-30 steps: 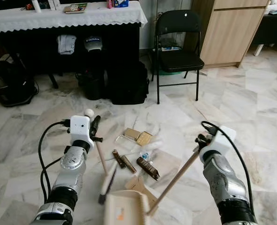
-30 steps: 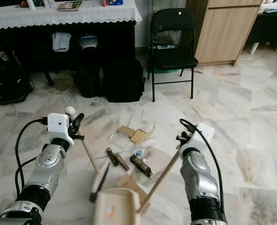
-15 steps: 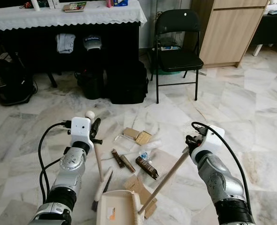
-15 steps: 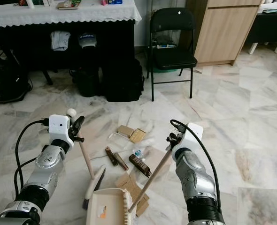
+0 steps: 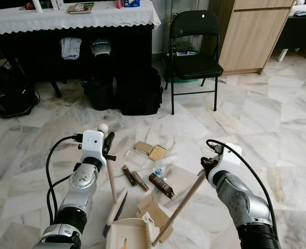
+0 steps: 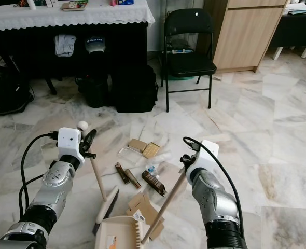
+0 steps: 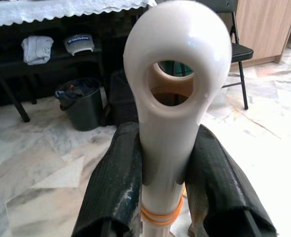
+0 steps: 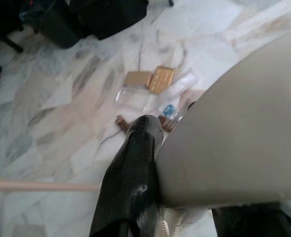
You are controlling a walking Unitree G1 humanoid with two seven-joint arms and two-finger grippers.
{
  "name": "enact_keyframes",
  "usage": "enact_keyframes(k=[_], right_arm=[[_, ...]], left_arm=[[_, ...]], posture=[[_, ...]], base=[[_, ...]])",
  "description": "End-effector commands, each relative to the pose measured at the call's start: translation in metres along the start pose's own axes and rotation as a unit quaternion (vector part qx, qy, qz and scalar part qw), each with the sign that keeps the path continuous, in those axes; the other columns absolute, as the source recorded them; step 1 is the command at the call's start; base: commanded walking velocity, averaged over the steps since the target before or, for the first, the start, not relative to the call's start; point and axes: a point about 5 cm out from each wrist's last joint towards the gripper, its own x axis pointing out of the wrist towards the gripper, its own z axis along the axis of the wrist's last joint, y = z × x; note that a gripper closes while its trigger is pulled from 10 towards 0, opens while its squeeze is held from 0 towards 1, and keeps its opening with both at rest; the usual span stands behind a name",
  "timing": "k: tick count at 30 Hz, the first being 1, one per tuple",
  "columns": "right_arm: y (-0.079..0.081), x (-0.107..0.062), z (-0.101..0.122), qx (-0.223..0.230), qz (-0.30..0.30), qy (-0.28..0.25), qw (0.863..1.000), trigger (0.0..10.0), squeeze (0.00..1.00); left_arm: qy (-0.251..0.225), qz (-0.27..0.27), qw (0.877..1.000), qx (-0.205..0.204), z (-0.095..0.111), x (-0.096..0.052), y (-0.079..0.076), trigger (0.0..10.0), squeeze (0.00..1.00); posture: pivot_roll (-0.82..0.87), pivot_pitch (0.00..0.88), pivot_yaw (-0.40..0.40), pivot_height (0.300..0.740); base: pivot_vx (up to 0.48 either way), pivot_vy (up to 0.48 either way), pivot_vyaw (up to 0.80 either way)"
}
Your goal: Sweep floor
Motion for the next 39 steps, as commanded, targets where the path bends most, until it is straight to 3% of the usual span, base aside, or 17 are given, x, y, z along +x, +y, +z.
enact_keyframes(k=[1, 11, 21, 27, 34, 39], right_arm=[[0.016, -0.002, 0.002, 0.032, 0.039, 0.007, 0.999, 10.0, 0.0], [0.033, -0.003, -0.006, 0.062, 0.068, 0.035, 0.995, 10.0, 0.0], [0.043, -0.006, -0.009, 0.043, 0.086, 0.049, 0.994, 10.0, 0.0], [0.039, -0.012, -0.004, -0.126, 0.085, 0.027, 0.988, 10.0, 0.0], [0.038, -0.016, -0.002, -0.117, 0.092, 0.031, 0.988, 10.0, 0.0], [0.041, -0.018, -0.008, -0.077, 0.113, 0.045, 0.99, 10.0, 0.0]], left_arm=[[-0.015, 0.001, 1.0, 0.008, 0.008, 0.005, 0.002, 10.0, 0.0], [-0.012, 0.001, 1.0, 0.021, 0.008, 0.005, 0.004, 10.0, 0.0], [-0.011, -0.003, 1.0, 0.026, 0.008, 0.006, 0.002, 10.0, 0.0], [-0.01, -0.004, 1.0, 0.028, 0.008, 0.006, 0.001, 10.0, 0.0], [-0.009, -0.006, 1.0, 0.026, 0.007, 0.006, -0.001, 10.0, 0.0], [-0.009, -0.006, 1.0, 0.027, 0.007, 0.007, -0.001, 10.0, 0.0]], posture=[[-0.07, 0.0, 0.014, 0.74], [-0.06, 0.0, 0.009, 0.74], [-0.07, 0.0, 0.007, 0.74], [-0.07, 0.0, 0.006, 0.74], [-0.08, 0.0, 0.002, 0.74], [-0.07, 0.0, 0.0, 0.74]], base=[[0.0, 0.0, 0.0], [0.0, 0.0, 0.0], [0.0, 0.0, 0.0], [0.0, 0.0, 0.0], [0.0, 0.0, 0.0], [0.0, 0.0, 0.0]])
